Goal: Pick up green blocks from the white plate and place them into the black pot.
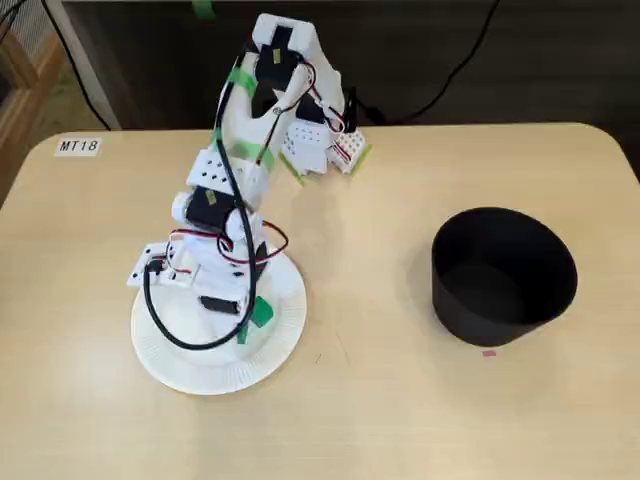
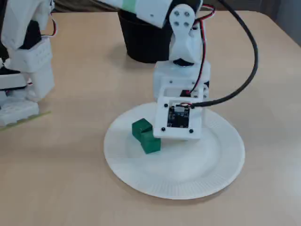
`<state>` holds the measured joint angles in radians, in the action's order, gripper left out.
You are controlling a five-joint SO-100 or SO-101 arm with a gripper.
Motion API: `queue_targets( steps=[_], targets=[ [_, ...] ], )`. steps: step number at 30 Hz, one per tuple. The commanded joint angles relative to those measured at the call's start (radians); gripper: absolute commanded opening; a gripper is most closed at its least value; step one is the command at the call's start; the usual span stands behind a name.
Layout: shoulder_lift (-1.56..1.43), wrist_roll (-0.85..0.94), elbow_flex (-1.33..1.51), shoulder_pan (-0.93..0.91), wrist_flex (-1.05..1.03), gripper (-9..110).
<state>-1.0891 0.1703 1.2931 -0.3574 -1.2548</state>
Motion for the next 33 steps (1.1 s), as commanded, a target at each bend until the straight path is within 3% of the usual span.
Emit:
queue_targets(
  steps=[1,11,20,22,27,33],
  targets=[
    [0.005,-0.008,-0.015,-0.006,0.023,-2],
    [-0.350,0.048,-0.023,0.035,0.100,-2],
    [-0.706,-0.052,-0.002,0.479,0.029,-2],
    [-0.785,-0.078,0.078,0.609,0.051,-2],
    [-1.104,-0.202,0.578,0.828,0.374,-2],
    [-1.077,-0.193,0.792,0.986,0.526,-2]
  ],
)
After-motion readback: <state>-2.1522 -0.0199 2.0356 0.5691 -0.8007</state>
